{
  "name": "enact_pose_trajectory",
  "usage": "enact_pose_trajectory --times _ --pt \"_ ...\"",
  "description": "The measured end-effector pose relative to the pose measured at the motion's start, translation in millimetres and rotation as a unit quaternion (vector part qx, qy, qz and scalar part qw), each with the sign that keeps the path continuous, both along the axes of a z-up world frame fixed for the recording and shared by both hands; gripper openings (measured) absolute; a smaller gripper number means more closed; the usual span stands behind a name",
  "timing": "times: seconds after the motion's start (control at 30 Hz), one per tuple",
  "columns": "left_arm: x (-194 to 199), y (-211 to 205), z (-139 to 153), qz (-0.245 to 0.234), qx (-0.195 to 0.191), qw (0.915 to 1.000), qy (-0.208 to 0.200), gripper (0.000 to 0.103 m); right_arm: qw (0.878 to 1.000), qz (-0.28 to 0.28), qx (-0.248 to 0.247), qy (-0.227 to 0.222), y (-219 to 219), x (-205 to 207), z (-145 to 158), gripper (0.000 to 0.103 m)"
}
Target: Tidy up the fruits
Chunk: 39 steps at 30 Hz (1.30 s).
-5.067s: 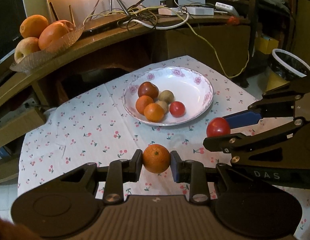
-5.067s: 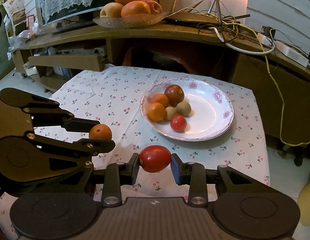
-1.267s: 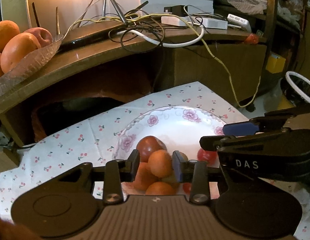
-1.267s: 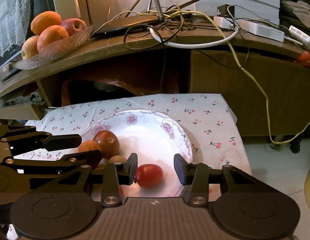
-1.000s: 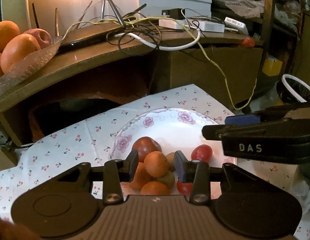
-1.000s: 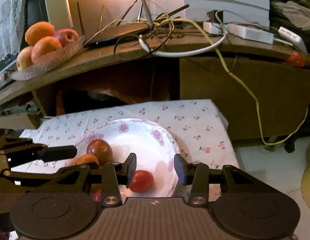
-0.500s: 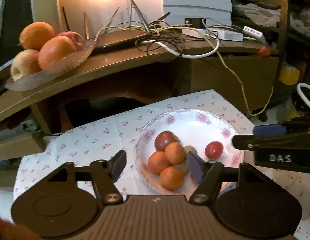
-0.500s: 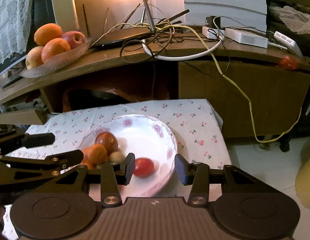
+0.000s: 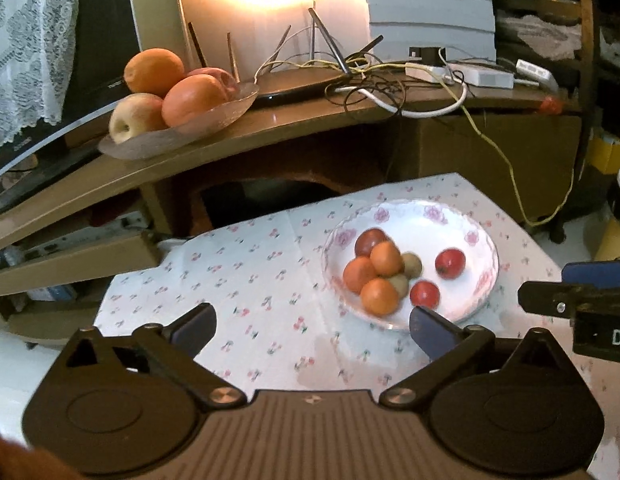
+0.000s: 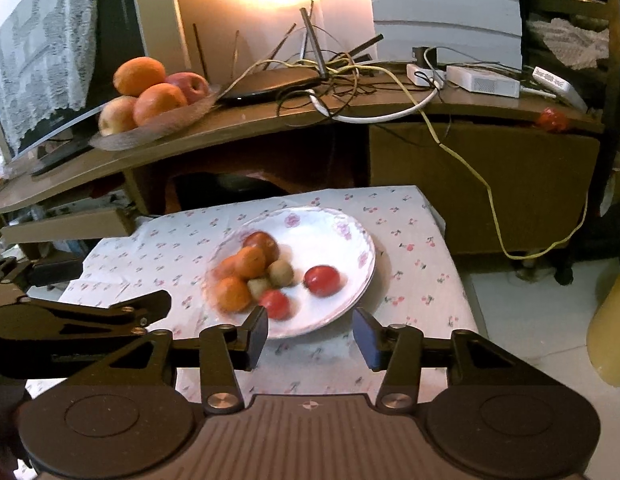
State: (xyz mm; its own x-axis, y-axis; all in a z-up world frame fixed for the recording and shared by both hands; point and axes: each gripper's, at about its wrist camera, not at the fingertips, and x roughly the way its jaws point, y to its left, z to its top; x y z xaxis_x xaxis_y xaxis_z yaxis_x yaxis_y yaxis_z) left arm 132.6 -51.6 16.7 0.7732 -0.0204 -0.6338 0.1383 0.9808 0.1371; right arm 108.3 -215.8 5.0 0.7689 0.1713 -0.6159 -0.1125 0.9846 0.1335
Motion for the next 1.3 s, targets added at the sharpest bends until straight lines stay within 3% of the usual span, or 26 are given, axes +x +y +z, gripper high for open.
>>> enact_pose_trajectory --times 0.23,0.63,1.3 --pt "-33 12 3 0.007 -0.019 0.9997 0.012 0.103 1.0 -0.006 0.004 -0.004 5 -27 3 0.05" --pt "-78 20 4 0.011 -0.016 0.9997 0.013 0.103 1.0 0.005 -0.005 0.002 20 -69 -1 0.051" --pt "-111 29 1 0.016 -0.018 0.9996 0.017 0.103 1.0 0.019 -0.011 0.011 31 -105 -8 0.052"
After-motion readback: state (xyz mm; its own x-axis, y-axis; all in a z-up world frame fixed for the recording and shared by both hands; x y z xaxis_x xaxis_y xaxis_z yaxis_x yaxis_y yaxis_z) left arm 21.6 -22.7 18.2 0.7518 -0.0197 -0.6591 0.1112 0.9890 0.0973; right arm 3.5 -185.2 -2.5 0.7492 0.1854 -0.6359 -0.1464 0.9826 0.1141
